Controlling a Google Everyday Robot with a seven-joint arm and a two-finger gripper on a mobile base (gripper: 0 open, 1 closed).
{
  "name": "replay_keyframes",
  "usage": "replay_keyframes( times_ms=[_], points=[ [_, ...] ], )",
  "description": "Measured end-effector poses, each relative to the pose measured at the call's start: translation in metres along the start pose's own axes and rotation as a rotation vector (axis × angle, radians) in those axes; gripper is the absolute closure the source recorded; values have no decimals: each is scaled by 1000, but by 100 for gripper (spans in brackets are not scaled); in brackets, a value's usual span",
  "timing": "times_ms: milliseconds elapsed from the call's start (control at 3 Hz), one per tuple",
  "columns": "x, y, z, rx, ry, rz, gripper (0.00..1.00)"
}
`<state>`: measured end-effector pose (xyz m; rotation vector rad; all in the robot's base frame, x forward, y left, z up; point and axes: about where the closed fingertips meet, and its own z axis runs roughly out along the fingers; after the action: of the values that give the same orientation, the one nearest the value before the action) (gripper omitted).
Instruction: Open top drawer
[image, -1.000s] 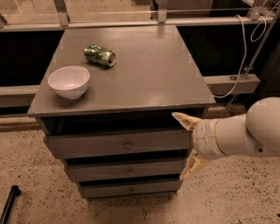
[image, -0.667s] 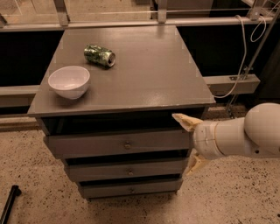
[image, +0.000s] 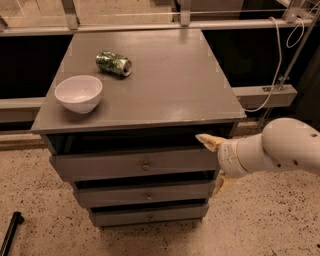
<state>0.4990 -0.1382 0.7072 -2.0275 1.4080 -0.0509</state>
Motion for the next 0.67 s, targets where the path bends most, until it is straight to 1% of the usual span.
replay_keyframes(
  times_ms=[333, 667],
  points=[
    [10, -1, 14, -16, 17, -4, 0],
    [19, -16, 40, -15, 60, 0, 0]
  ],
)
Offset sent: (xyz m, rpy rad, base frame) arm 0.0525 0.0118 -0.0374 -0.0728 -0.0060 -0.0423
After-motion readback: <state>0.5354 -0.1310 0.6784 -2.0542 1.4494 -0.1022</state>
